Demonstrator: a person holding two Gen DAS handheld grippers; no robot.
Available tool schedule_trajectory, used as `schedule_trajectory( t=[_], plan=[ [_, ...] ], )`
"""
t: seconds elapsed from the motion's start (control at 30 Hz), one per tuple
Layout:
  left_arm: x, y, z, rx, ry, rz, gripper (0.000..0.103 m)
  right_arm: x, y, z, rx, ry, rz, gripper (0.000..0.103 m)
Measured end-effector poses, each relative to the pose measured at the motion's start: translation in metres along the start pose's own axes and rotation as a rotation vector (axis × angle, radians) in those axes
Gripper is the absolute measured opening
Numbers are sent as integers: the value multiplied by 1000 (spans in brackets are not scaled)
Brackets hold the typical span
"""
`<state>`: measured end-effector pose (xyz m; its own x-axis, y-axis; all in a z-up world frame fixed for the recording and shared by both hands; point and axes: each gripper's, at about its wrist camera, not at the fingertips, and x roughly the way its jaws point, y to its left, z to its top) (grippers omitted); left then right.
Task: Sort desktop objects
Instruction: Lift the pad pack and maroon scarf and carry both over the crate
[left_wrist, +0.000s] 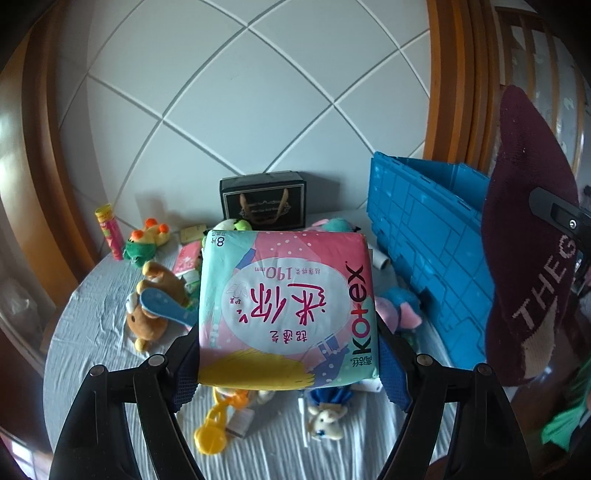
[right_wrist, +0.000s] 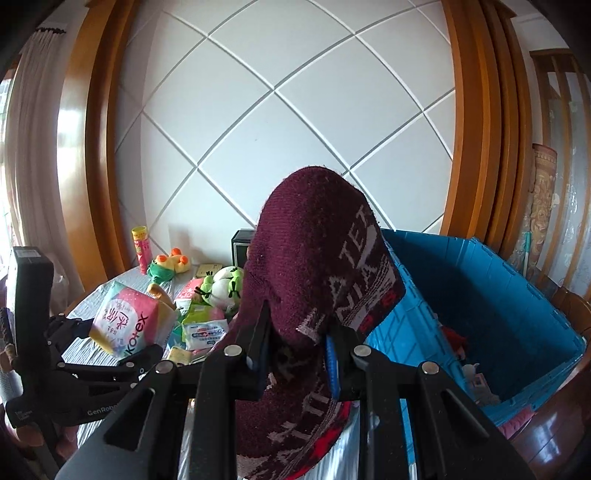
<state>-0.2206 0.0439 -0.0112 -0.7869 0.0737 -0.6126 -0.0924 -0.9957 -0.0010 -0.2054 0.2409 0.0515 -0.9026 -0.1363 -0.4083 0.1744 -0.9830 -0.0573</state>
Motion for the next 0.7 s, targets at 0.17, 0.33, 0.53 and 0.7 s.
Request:
schedule_trajectory(
  t=[0.17, 0.33, 0.53, 0.7],
  plan=[
    [13, -14, 18, 6, -21, -20, 79, 6, -19, 9, 3, -23, -7, 24],
    [22, -32, 42, 22, -57, -39, 79, 13, -36, 25, 7, -57, -34, 24],
    [29, -68, 69, 38, -84, -52, 79, 14, -78, 43, 31, -93, -63, 24],
    [30, -122, 85, 50, -106, -55, 79, 13, -129, 53, 40, -132, -71, 24]
  ],
)
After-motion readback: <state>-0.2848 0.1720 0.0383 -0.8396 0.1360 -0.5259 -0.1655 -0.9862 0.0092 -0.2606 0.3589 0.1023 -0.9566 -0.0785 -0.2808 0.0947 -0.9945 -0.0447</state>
